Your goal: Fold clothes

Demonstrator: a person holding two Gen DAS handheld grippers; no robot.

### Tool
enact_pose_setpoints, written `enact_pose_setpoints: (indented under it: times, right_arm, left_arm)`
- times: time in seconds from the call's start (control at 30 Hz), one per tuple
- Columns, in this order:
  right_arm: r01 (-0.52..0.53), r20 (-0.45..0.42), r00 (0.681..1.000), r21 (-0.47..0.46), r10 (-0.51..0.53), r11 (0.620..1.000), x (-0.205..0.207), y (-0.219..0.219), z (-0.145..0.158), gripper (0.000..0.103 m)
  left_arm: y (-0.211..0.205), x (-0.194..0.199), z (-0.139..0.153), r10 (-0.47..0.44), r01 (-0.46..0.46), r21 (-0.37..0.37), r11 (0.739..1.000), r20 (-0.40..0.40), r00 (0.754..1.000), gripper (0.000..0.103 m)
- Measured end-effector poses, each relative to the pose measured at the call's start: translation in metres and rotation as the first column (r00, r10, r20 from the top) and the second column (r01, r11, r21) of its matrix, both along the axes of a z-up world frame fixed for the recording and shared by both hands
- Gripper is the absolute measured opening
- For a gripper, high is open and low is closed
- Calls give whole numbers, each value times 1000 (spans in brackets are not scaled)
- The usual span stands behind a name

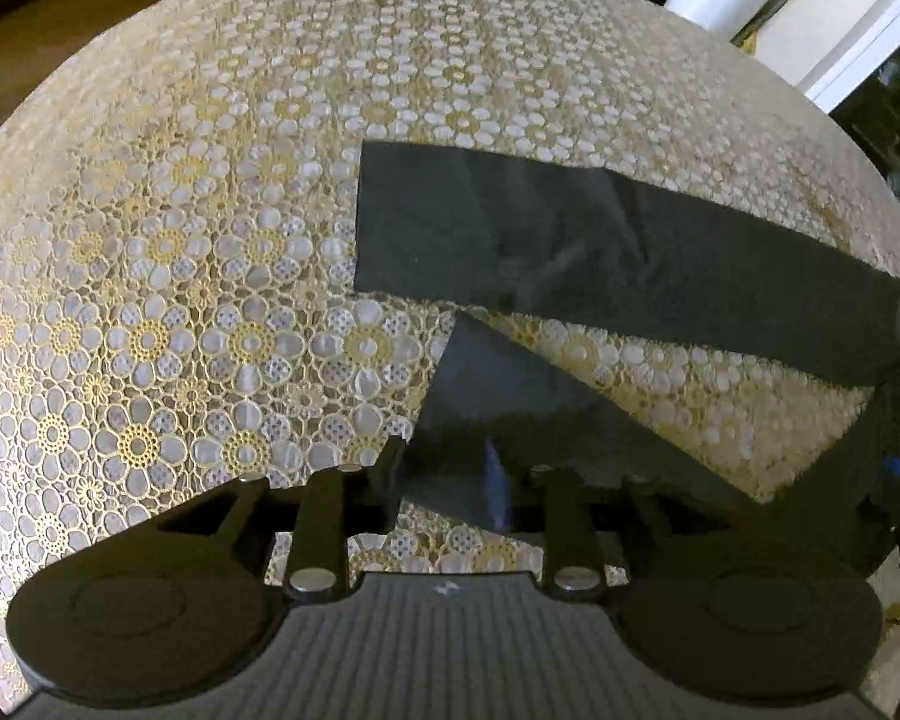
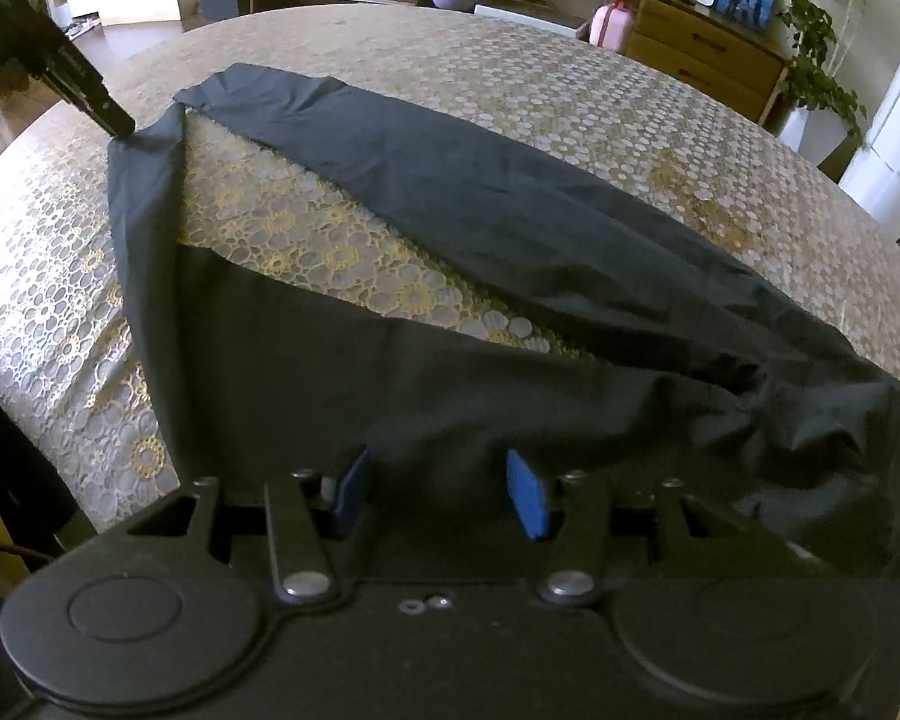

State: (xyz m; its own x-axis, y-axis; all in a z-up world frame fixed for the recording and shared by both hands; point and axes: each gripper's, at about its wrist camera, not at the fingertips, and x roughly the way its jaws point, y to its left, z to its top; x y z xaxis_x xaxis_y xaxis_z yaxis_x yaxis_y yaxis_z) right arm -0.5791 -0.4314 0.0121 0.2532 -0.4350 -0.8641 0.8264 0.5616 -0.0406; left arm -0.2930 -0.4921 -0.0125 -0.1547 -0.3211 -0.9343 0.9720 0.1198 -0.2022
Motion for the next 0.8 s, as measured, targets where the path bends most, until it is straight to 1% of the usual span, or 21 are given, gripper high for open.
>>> enact_pose_setpoints:
  times: [0.07,0.1,0.13,0.2,0.33,0.4,0.5,0.57,0.6,0.63,0.73,0.8]
  right_arm:
    - [3,0,1000,1,-3,1000,0,0,0,103]
    - [4,0,1000,3,-4,1000,0,0,0,103]
    - [6,1,1000,4,-6,1000,-1,0,0,103]
    - [10,3,1000,5,-10,1000,-1,0,0,103]
    - [16,5,1000,6,-16,1000,-2,0,-1,103]
    - [16,5,1000,6,-16,1000,-2,0,-1,103]
    - [19,7,1000,5,-19,1000,-2,0,-1,103]
    - [22,11,1000,4,-22,1000,-2,1,-2,103]
    - [24,13,1000,4,-24,1000,-3,1,-2,103]
    - [25,16,1000,3,-25,1000,-4,1,-2,103]
    - [28,22,999,2,-28,1000,-6,1,-2,103]
    - [29,21,999,1,-29,1000,-6,1,-2,103]
  left_arm:
    - [0,2,-2,-4,4,4,1000,-10,1000,30]
    - [0,3,-2,-7,7,3,1000,-19,1000,34]
    - [0,3,-2,-10,10,3,1000,-27,1000,44]
    - [1,4,-1,-19,19,-3,1000,-24,1000,59]
    - [1,3,-1,-42,42,3,999,10,999,60]
    - [2,1,-2,-51,51,-3,999,13,999,60]
    - [4,-6,-2,-61,61,-12,998,46,997,60]
    - [6,-12,-2,-67,68,-14,998,80,995,55]
    - [7,-15,-1,-71,72,-15,997,99,993,47]
    - [8,-18,-1,-74,77,-16,997,112,991,29]
    - [12,-23,0,-66,70,-26,997,129,989,7]
    - [15,-26,0,-65,71,-34,997,142,988,4]
